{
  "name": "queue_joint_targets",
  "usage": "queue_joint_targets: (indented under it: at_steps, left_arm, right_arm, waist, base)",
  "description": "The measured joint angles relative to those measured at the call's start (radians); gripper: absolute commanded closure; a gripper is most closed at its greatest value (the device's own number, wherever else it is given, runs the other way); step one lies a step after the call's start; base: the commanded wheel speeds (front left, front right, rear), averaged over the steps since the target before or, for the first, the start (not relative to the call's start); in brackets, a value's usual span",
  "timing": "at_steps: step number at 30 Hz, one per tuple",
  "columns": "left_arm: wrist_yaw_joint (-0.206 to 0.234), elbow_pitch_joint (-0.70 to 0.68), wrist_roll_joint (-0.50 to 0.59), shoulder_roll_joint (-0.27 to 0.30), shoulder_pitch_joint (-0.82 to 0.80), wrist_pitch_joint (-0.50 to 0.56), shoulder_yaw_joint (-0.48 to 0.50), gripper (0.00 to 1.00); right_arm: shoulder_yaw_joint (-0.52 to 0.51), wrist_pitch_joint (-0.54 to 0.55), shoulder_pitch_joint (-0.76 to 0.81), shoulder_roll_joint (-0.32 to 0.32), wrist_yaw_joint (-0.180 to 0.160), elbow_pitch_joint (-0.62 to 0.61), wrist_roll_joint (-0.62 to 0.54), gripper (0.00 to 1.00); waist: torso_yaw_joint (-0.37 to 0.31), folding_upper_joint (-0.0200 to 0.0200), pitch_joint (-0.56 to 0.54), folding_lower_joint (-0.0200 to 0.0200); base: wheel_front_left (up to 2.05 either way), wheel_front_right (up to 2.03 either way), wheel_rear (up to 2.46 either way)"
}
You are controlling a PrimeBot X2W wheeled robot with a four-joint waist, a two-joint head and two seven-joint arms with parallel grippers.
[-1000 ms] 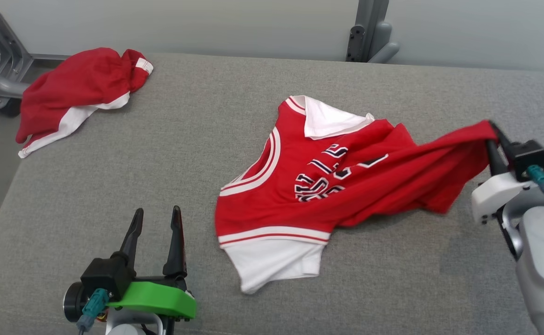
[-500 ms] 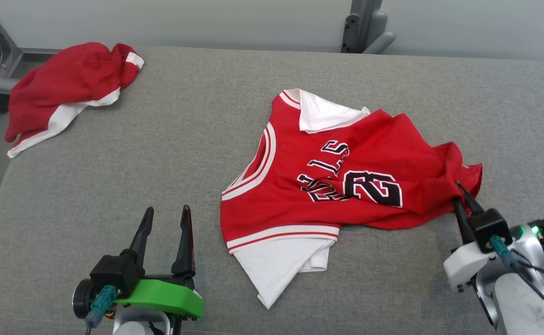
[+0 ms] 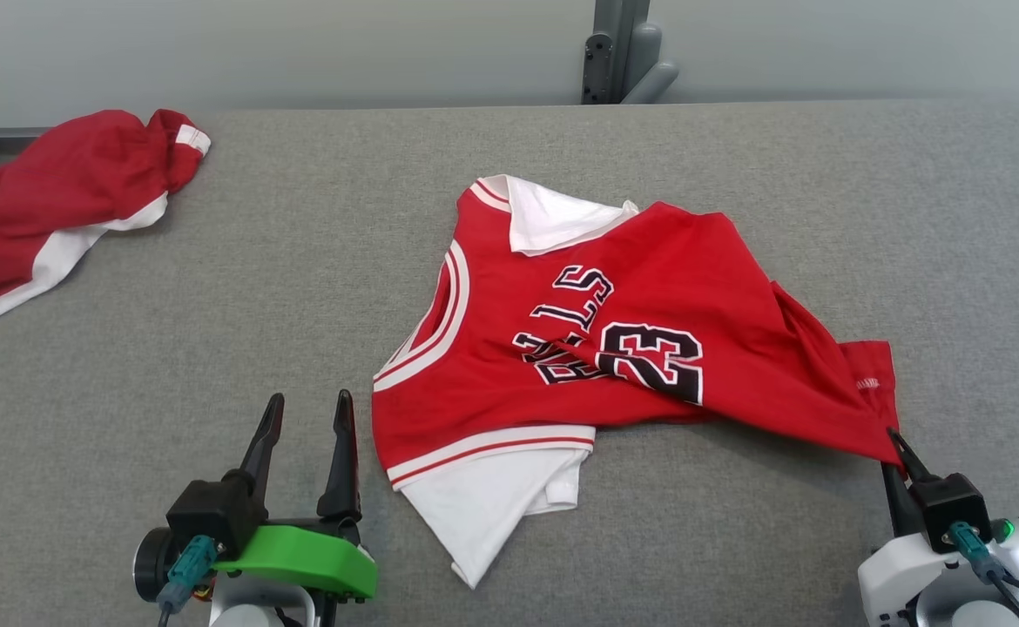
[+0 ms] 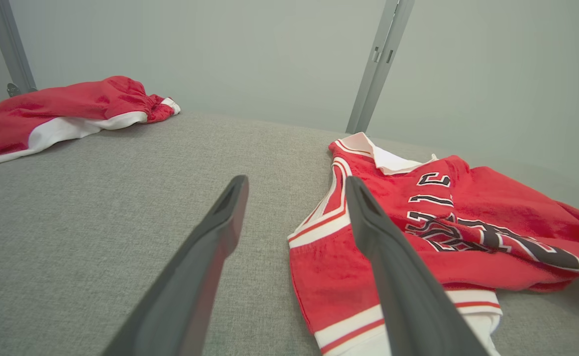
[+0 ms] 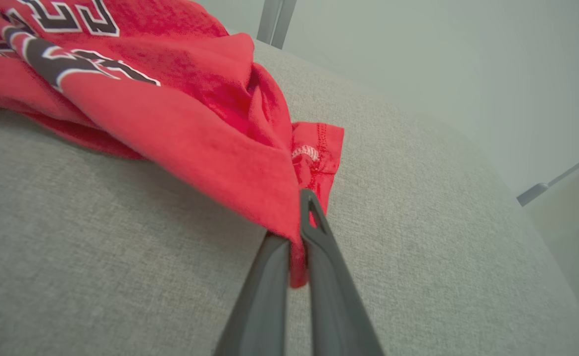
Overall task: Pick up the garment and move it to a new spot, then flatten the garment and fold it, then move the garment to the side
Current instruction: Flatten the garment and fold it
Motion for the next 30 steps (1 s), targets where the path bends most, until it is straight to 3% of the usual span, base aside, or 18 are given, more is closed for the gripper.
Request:
queue_joint_targets:
  at_steps: [2,3,4,12,17,23,30]
  left_arm:
    - [-0.001,0.005,0.0,0.0,0.0,0.0,-0.002,0.0]
    - [-0.001,0.01,-0.001,0.0,0.0,0.0,-0.002,0.0]
    - [-0.001,0.016,-0.002,0.0,0.0,0.0,-0.002,0.0]
    - [-0.013,0.084,-0.007,0.0,-0.005,0.0,-0.019,0.0]
    - [-0.023,0.164,-0.009,-0.001,-0.033,0.0,-0.03,0.0]
    - [-0.029,0.286,-0.038,-0.001,-0.069,0.0,-0.016,0.0]
    - [-0.028,0.441,-0.056,-0.001,-0.106,0.0,0.004,0.0]
  right_arm:
    - [-0.018,0.0,0.008,0.006,0.0,0.021,0.0,0.47]
    - [-0.021,0.0,0.012,0.008,0.0,0.035,0.0,0.1]
    - [-0.019,0.0,0.015,0.01,0.0,0.043,0.001,0.0]
    - [0.002,0.0,0.054,0.012,0.0,0.039,0.05,0.0]
    - [-0.022,0.0,0.098,-0.004,0.0,-0.077,0.072,0.0]
    - [-0.127,0.0,0.126,-0.006,0.0,-0.235,0.069,0.0]
    - [-0.091,0.0,0.129,0.009,0.0,-0.308,0.064,0.0]
  waist:
    - [-0.009,0.0,-0.002,0.0]
    - [-0.014,0.0,-0.003,0.0]
    - [-0.018,0.0001,-0.004,0.0]
    - [-0.055,0.0,-0.015,0.0]
    - [-0.083,0.0,-0.025,0.0]
    - [-0.124,0.0,-0.032,0.0]
    - [-0.173,0.0,-0.025,0.0]
  base:
    - [0.0,0.0,0.0]
    - [0.0,0.0,0.0]
    - [0.0,0.0,0.0]
    - [0.0,0.0,0.0]
    - [0.0,0.0,0.0]
    - [0.0,0.0,0.0]
    - [0.0,0.0,0.0]
